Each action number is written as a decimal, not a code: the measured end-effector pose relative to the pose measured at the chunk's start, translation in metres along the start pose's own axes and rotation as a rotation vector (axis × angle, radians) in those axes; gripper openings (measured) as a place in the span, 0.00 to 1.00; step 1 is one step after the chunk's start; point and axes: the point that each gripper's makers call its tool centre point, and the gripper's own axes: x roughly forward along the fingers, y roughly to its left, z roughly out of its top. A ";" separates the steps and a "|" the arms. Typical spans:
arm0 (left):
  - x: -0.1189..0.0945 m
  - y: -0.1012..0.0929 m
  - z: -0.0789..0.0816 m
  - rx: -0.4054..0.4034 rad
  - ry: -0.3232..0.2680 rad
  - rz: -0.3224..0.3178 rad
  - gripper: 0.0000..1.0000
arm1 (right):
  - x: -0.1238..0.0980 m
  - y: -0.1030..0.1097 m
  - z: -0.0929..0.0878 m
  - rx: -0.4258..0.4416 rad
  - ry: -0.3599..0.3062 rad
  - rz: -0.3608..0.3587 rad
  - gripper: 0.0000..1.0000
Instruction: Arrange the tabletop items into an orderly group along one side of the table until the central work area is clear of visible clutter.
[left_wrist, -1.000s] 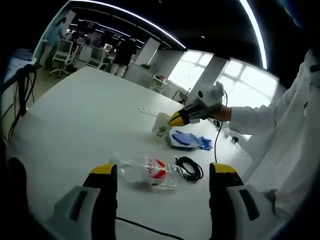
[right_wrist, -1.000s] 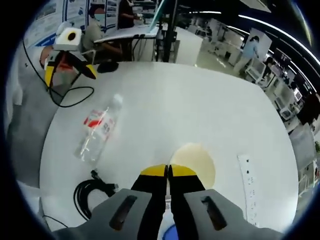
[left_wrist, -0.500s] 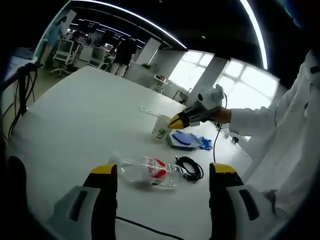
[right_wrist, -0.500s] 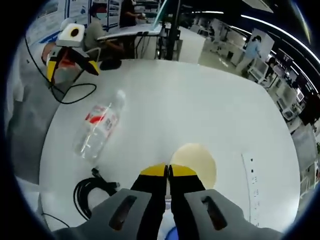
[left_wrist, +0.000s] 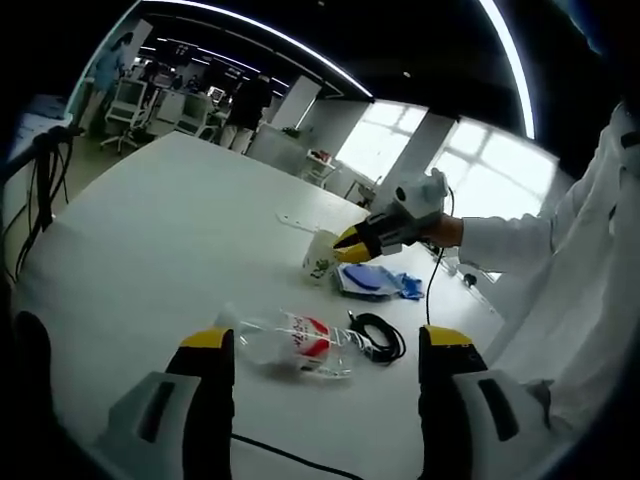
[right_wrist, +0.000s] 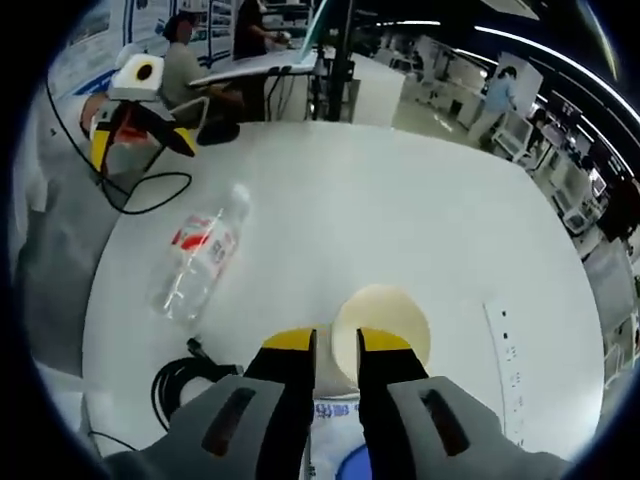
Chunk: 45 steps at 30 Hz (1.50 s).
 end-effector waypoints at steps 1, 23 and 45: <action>0.000 0.000 0.000 0.000 -0.002 0.000 0.77 | -0.001 0.000 0.000 0.003 -0.002 0.000 0.14; -0.003 -0.006 0.004 0.014 -0.003 -0.004 0.77 | -0.019 -0.001 0.018 0.023 -0.056 -0.019 0.25; -0.003 -0.021 0.011 0.042 0.000 -0.017 0.77 | -0.044 0.006 0.022 0.029 -0.084 -0.044 0.27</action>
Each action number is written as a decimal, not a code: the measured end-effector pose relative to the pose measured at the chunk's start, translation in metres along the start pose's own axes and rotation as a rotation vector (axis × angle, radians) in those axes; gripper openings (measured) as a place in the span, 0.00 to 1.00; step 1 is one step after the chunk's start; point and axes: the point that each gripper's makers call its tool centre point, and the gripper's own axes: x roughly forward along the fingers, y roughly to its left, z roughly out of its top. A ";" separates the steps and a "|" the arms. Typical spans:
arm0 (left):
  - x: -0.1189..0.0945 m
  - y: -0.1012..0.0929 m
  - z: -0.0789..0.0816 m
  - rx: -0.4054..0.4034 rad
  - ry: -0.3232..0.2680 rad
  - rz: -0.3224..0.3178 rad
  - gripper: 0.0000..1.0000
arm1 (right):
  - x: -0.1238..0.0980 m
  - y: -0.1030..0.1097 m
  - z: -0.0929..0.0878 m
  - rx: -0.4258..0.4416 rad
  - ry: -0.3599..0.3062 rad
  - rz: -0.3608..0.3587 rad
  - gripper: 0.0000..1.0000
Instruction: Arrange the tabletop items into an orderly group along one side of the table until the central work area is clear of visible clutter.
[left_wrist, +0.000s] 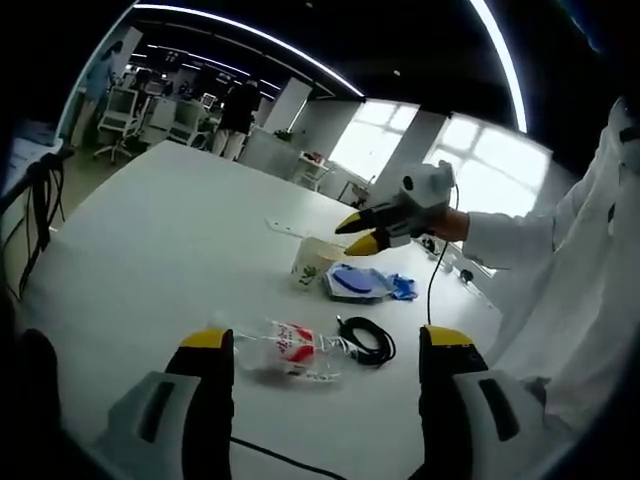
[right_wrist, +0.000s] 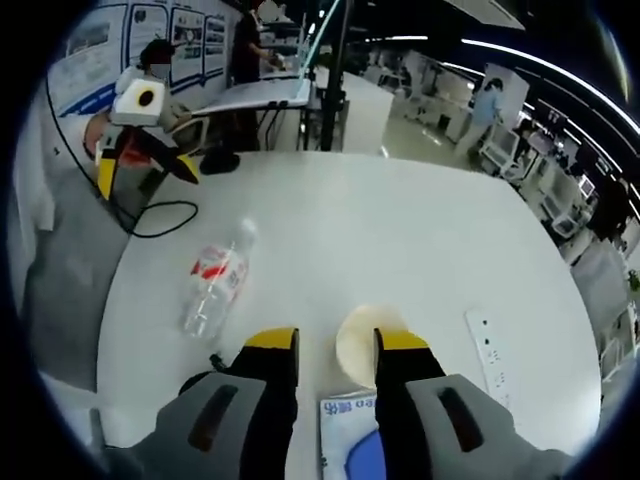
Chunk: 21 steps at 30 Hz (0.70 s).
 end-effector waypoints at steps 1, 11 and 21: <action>0.000 -0.001 0.000 0.002 0.001 -0.001 0.77 | -0.003 0.001 -0.001 0.006 0.000 -0.006 0.27; 0.005 -0.010 0.007 0.023 0.008 -0.019 0.77 | -0.020 0.002 -0.017 0.088 0.003 -0.069 0.27; 0.016 -0.024 0.013 0.059 0.033 -0.056 0.77 | -0.039 0.015 -0.041 0.202 0.000 -0.125 0.27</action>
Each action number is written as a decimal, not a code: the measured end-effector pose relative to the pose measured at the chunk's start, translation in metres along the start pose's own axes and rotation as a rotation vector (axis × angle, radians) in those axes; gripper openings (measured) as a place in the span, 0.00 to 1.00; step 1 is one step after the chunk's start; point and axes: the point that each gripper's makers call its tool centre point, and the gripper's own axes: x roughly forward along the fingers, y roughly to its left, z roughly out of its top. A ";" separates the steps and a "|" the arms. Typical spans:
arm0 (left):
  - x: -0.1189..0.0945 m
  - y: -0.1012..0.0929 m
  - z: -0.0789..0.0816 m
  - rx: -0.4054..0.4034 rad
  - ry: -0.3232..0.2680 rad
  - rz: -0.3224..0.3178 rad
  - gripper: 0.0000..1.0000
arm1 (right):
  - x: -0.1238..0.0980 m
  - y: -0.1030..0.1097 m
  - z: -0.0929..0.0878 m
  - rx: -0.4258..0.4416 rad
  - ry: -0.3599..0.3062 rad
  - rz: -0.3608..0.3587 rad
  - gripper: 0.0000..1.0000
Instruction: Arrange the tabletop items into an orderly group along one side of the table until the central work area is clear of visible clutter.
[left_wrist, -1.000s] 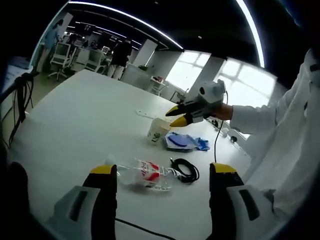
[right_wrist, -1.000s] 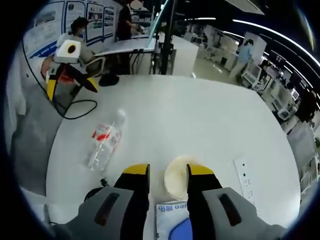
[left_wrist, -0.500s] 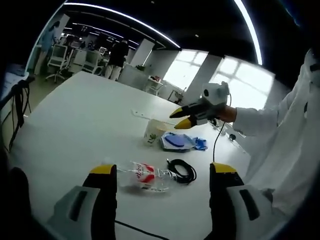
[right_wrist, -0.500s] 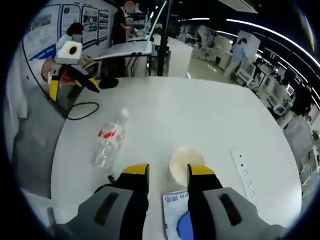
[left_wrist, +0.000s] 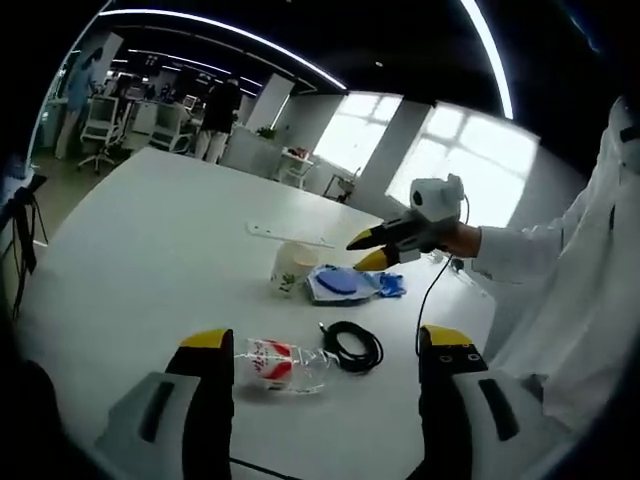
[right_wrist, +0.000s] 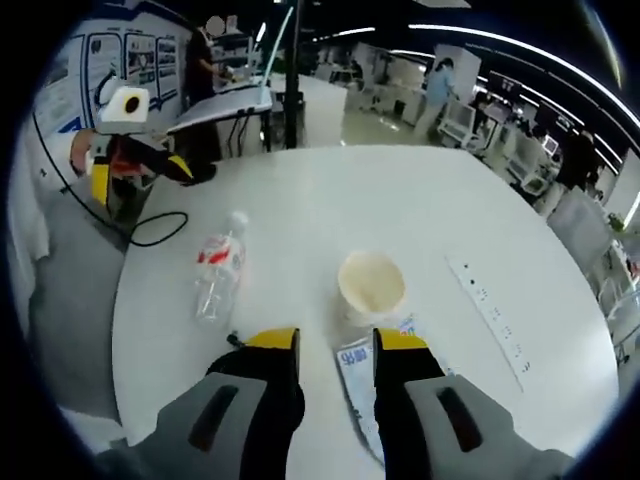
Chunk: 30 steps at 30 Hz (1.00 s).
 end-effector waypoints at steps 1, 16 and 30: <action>0.001 -0.001 0.001 0.001 0.002 -0.004 0.77 | -0.003 0.001 -0.003 0.015 -0.003 -0.007 0.27; 0.031 -0.032 0.007 0.064 0.061 -0.084 0.77 | -0.033 0.014 -0.048 0.220 0.008 -0.122 0.28; 0.067 -0.065 0.006 0.144 0.141 -0.168 0.77 | -0.047 0.027 -0.076 0.455 -0.012 -0.205 0.36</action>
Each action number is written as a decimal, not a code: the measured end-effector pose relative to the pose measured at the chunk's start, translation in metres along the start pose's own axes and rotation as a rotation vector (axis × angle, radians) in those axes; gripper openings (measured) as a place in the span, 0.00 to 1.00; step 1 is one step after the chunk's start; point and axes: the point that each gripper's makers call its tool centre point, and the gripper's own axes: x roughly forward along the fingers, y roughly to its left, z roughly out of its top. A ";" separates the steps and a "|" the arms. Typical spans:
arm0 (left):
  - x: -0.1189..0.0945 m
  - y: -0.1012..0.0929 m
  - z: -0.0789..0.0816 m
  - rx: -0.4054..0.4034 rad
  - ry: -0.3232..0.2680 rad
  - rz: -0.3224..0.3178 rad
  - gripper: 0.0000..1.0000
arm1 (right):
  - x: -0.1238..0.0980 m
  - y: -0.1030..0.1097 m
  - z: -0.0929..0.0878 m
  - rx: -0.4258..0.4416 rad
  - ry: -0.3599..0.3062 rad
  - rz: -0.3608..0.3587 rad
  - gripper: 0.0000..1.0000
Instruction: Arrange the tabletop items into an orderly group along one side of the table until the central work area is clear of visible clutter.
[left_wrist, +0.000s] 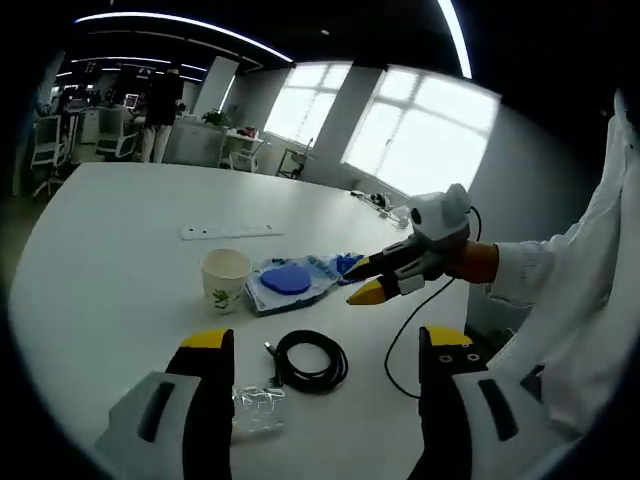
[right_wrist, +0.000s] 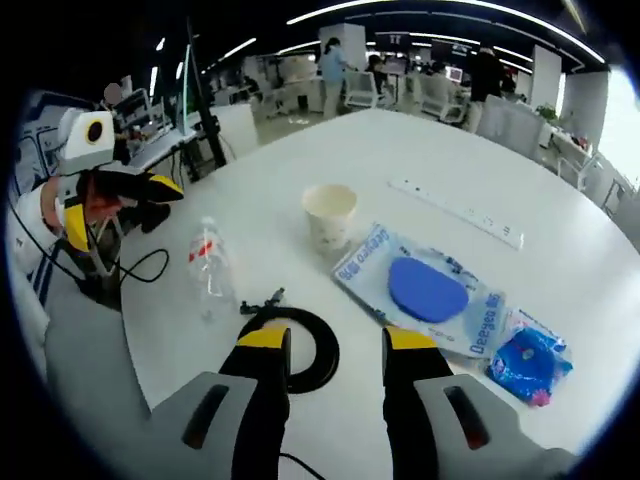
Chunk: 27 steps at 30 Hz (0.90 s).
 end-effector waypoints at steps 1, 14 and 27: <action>0.003 -0.002 0.001 0.006 0.005 -0.008 0.77 | 0.000 0.000 -0.005 0.017 0.007 -0.010 0.36; 0.033 -0.005 0.002 0.041 0.059 -0.028 0.77 | 0.008 -0.001 -0.034 0.129 0.048 -0.072 0.35; 0.056 0.010 -0.008 0.068 0.136 0.021 0.76 | 0.034 -0.003 -0.046 0.208 0.083 -0.121 0.33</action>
